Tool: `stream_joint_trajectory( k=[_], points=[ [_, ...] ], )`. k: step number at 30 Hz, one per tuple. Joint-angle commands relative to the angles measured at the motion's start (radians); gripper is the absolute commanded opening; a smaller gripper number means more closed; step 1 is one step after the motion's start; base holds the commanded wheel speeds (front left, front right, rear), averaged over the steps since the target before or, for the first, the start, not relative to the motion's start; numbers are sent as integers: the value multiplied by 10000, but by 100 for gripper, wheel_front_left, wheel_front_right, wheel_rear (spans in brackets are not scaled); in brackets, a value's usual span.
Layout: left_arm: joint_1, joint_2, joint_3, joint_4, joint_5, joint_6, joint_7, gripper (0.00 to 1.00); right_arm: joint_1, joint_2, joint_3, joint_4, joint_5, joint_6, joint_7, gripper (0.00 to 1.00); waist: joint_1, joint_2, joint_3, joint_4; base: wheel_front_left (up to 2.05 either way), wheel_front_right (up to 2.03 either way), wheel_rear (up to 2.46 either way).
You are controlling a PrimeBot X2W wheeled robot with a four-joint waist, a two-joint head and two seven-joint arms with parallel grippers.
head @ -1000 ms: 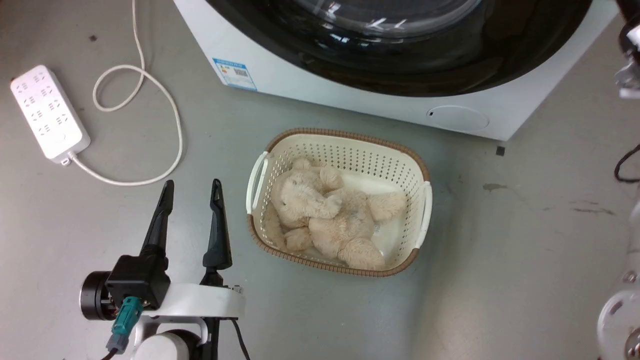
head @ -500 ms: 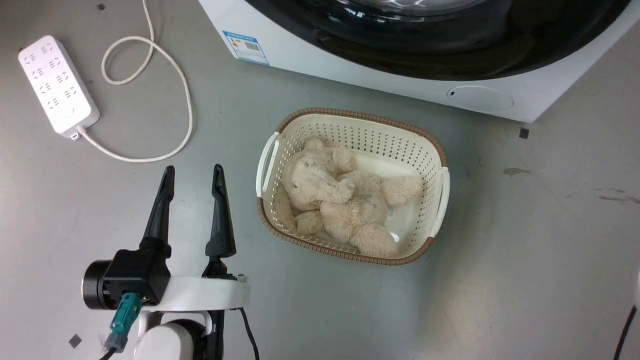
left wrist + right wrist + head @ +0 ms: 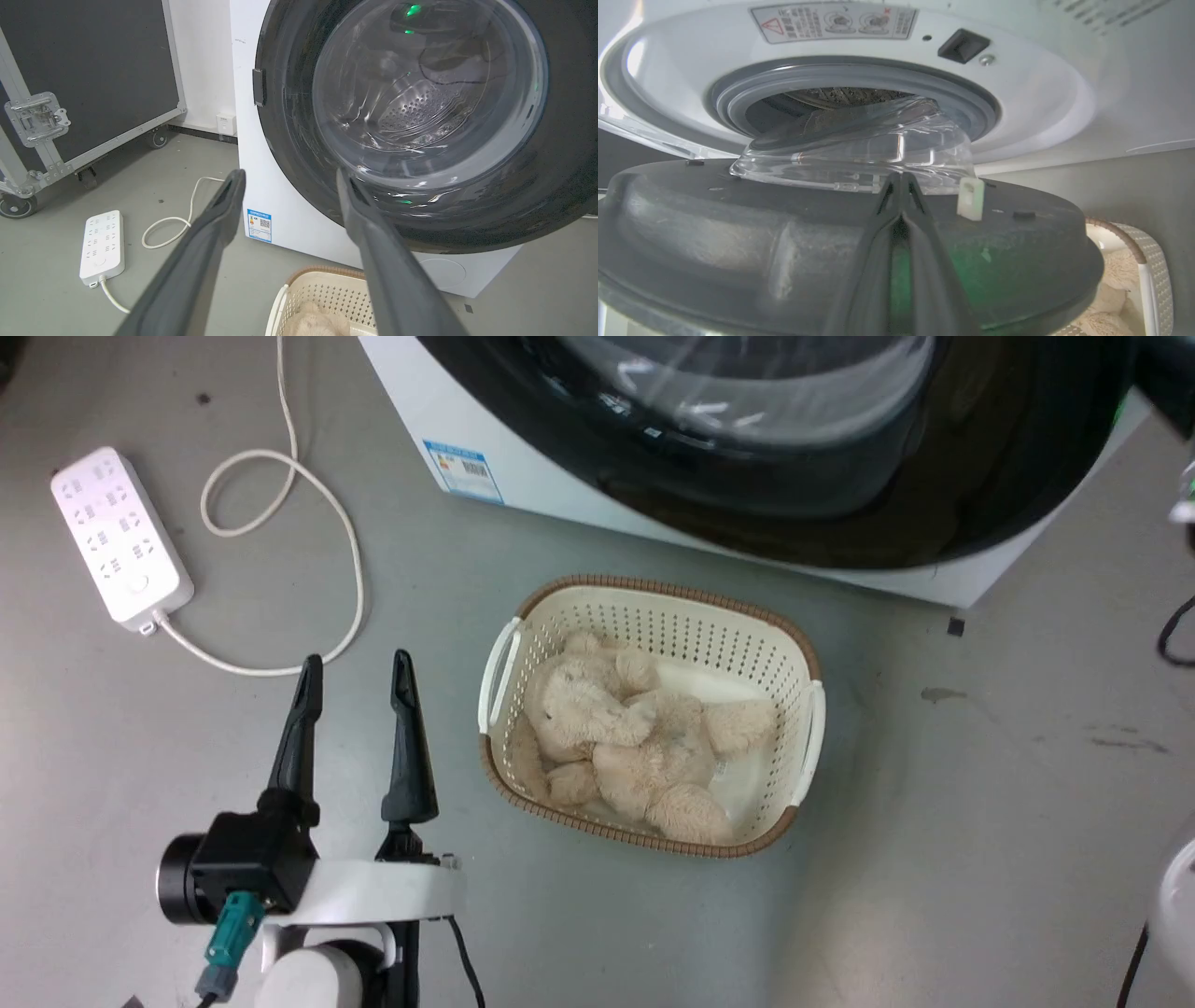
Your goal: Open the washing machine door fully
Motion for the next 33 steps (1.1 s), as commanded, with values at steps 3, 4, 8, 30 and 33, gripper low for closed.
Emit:
stream_joint_trajectory(
  k=[3,4,8,30,33],
  points=[
    [222,2,-43,163,-98,-44,-134,100,424,456,-3,-83,443,67,688,0,0,0,-340,-59,0,0,0],
    [274,2,-51,230,-119,-81,-155,100,580,505,9,-166,595,68,881,0,0,0,-441,-65,0,0,0],
    [477,2,-151,530,-201,-277,-216,100,1262,596,249,-452,1327,69,1650,0,0,0,-820,-61,0,0,0],
    [1343,2,-599,1495,-346,-806,-216,100,5955,608,7902,-1904,7745,69,729,0,0,0,-2315,160,0,0,0],
    [1387,2,-645,1597,-354,-914,-216,100,6221,608,8732,-2223,8230,69,341,0,0,0,-2356,232,0,0,0]
  ],
)
